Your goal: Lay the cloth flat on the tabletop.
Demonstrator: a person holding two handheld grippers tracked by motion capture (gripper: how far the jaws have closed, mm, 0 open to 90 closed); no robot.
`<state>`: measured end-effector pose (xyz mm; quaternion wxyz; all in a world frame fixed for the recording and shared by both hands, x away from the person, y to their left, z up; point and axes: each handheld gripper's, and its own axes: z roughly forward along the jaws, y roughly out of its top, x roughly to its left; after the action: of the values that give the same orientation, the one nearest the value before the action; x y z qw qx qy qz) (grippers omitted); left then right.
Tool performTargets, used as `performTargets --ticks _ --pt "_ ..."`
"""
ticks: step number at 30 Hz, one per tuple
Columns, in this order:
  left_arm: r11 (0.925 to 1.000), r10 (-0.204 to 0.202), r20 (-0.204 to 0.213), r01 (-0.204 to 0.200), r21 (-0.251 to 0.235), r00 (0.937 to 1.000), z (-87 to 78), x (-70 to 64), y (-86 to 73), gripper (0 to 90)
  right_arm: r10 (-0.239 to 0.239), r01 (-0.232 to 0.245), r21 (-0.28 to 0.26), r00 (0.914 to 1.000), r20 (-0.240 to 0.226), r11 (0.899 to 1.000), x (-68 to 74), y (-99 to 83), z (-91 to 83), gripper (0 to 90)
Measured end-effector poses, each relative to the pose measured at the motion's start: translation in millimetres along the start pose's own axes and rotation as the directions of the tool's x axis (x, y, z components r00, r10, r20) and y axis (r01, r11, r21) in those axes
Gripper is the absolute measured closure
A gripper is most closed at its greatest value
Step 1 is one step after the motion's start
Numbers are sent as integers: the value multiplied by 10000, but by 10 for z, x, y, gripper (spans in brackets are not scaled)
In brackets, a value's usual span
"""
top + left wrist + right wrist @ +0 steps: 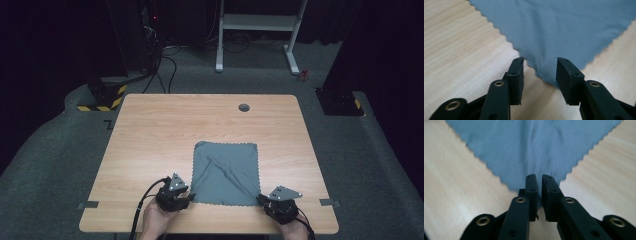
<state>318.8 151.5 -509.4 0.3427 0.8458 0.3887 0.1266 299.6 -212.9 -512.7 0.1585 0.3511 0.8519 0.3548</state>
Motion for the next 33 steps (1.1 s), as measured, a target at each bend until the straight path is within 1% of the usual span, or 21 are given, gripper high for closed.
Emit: performTargets --ticks 1,2,4,7,8,9,10,11,12,13,14,15,17,20,22,24,26,27,29,31,33 --pt "10000 1 -60 -1 -69 10000 9 21 28 568 23 -23 -108 10000 54 9999 -15 44 24 791" --pt "9997 -107 -123 105 -210 9999 32 48 75 568 35 -34 -163 9999 102 9999 -24 73 42 779" --pt "9994 -165 -346 154 -318 9993 87 93 155 564 48 -44 -239 9999 155 9997 -72 145 115 764" --pt "9988 -348 -519 329 -373 9980 196 149 239 555 538 -529 -337 9983 239 9980 -219 252 268 756" --pt "9990 -336 -619 317 -318 9975 235 172 263 555 708 -698 -337 9970 319 9970 -260 278 305 757" --pt "9994 -288 -800 272 -206 9964 279 191 284 554 782 -768 -313 9958 480 9966 -319 312 354 757" --pt "9996 -277 -870 267 -130 9958 301 199 290 553 924 -911 -248 9940 585 9955 -379 351 407 757" --pt "9998 -196 -950 190 -69 9953 318 210 291 552 1035 -1025 -190 9930 574 9945 -406 369 432 758" --pt "9999 -121 -961 116 -58 9953 314 219 289 545 979 -977 -59 9932 624 9952 -438 393 470 761" --pt "10000 -48 -1000 48 -9 9950 306 223 288 543 811 -819 76 9942 705 9966 -446 403 496 771" --pt "10000 25 -1025 -21 38 9947 297 228 283 544 670 -676 62 9951 734 9977 -450 404 500 779" --pt "10000 22 -980 -18 48 9952 291 237 279 542 609 -618 95 9955 724 9980 -454 404 497 785" --pt "9998 -155 -827 166 124 9965 277 273 270 537 460 -474 162 9957 805 9987 -469 404 490 784" --pt "9997 -89 -959 109 209 9954 243 308 249 533 363 -391 302 9952 906 9988 -490 415 480 782" --pt "9997 -119 -1023 138 186 9947 228 324 236 529 499 -530 344 9951 849 9980 -508 415 473 772" --pt "9995 -304 -999 308 22 9945 225 362 241 533 712 -732 194 9938 855 9971 -538 414 478 762" --pt "9979 -582 -853 553 -350 9947 239 433 300 537 942 -948 24 9913 921 9955 -579 421 497 752" --pt "9967 -711 -770 678 -452 9945 258 459 339 539 1102 -1112 44 9892 962 9938 -616 443 530 743" --pt "9960 -669 -705 624 -642 9953 307 496 417 539 1370 -1369 -85 9858 975 9906 -664 499 585 744" --pt "9951 -589 -682 532 -828 9959 391 517 538 539 1487 -1469 -261 9845 926 9888 -696 565 624 750" --pt "9949 -517 -590 463 -897 9969 458 522 618 539 1392 -1366 -337 9860 918 9901 -715 662 680 757"
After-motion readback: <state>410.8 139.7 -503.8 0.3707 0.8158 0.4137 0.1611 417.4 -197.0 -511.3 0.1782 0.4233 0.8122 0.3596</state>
